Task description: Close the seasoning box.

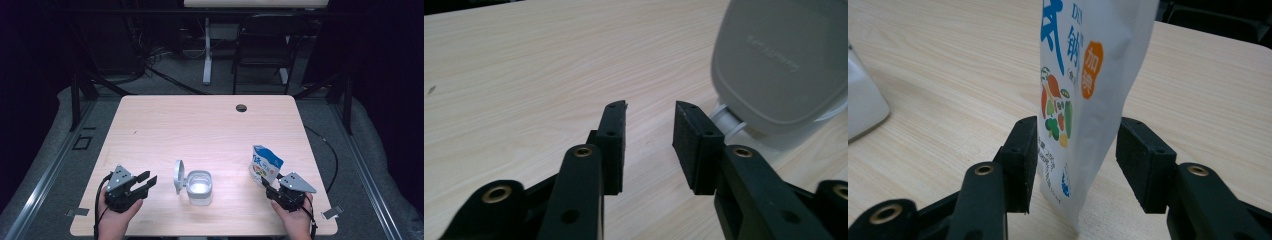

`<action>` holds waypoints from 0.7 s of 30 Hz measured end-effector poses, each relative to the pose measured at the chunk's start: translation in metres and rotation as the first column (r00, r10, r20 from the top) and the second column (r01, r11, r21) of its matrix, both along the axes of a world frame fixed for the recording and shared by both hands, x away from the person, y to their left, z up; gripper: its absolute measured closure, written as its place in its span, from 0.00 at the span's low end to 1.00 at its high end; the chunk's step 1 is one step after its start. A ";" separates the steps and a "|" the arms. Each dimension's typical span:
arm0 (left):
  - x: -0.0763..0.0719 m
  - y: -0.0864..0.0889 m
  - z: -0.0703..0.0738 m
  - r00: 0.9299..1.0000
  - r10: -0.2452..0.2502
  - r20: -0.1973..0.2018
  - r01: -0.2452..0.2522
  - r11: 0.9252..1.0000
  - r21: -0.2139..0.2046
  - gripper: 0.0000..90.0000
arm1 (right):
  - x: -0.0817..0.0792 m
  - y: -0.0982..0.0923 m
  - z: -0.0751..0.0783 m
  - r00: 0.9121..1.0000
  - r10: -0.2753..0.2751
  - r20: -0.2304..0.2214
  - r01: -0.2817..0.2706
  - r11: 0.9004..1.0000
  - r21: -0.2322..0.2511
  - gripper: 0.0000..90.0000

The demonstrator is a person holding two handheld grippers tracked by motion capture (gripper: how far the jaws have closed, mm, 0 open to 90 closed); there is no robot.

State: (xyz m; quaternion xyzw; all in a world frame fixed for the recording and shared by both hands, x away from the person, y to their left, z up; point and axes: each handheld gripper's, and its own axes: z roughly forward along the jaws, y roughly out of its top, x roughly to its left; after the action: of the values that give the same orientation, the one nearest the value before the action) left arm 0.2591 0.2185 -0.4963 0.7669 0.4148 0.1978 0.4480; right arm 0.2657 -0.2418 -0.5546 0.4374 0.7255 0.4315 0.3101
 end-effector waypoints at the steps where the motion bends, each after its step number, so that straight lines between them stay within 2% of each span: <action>1: 0.000 -0.002 0.001 1.000 -0.012 0.000 0.012 1.000 0.004 0.77 | -0.001 0.000 0.001 1.000 0.002 0.006 -0.002 1.000 0.004 0.57; 10: 0.004 -0.012 0.006 0.998 -0.054 -0.012 0.054 0.998 -0.008 0.87 | -0.008 0.002 0.009 1.000 0.016 0.017 -0.016 1.000 -0.006 0.56; 13: 0.004 -0.016 0.007 0.996 -0.081 -0.022 0.082 0.997 0.008 0.91 | -0.010 0.002 0.008 1.000 0.018 0.010 -0.018 1.000 -0.015 0.56; 19: 0.003 -0.018 0.012 0.994 -0.105 -0.021 0.104 0.995 -0.009 1.00 | -0.017 0.001 0.006 1.000 0.015 0.005 -0.015 1.000 -0.011 0.56; 21: 0.003 -0.019 0.013 0.993 -0.116 -0.023 0.116 0.993 -0.003 1.00 | -0.019 0.001 0.006 1.000 0.020 -0.001 -0.020 1.000 -0.018 0.56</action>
State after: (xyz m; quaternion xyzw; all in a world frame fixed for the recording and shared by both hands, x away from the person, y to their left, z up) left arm 0.2617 0.1995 -0.4830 0.7916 0.3748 0.1623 0.4544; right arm 0.2464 -0.2404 -0.5490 0.4274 0.7340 0.4277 0.3092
